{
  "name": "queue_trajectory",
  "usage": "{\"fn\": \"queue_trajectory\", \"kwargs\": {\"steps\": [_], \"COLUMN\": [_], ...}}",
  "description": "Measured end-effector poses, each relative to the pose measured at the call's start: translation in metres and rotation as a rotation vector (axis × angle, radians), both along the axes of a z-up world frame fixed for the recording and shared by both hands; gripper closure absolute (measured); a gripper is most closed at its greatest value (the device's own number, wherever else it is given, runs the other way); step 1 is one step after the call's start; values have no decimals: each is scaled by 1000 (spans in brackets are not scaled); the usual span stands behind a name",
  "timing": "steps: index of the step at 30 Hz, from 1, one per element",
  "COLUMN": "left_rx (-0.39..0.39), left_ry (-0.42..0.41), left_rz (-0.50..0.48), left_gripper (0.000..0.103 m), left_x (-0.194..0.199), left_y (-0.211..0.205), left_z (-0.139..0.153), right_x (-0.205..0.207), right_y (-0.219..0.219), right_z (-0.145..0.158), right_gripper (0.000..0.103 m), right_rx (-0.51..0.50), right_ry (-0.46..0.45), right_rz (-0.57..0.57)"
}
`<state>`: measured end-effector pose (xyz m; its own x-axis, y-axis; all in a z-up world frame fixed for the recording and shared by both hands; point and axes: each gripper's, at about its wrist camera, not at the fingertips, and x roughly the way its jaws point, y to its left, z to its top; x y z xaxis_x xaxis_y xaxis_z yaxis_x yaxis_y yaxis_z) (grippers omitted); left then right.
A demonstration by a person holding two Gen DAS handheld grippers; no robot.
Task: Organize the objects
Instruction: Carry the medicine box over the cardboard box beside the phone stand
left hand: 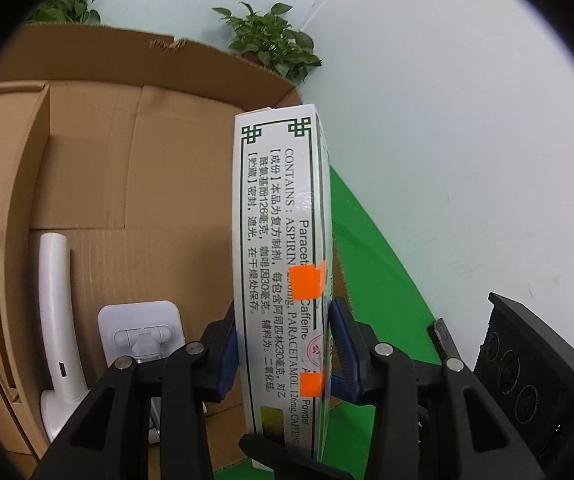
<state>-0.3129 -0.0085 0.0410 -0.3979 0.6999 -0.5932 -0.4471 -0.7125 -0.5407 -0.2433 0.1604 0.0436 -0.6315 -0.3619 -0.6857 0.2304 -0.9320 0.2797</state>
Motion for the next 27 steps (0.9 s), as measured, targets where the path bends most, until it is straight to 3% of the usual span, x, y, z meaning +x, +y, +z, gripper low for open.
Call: {"fn": "queue_trajectory", "kwargs": {"steps": [11,16,27], "left_rx": [-28,-86,-113], "left_ry": [-103,-150,-161], "left_rz": [11,42,45], "left_gripper": [62,53,53], "left_x": [-22,-32,-26], "left_y": [5,8,-1], "left_z": [-39,-58,-57], "right_x": [-27,-41,-50], "right_y": [4,2,0], "right_z": [-35,-50,-57], "right_gripper": [41,41,42], "right_rx": [-11,28,94], "right_ry": [-133,-200,-252], "right_rz": [7,8,-37]}}
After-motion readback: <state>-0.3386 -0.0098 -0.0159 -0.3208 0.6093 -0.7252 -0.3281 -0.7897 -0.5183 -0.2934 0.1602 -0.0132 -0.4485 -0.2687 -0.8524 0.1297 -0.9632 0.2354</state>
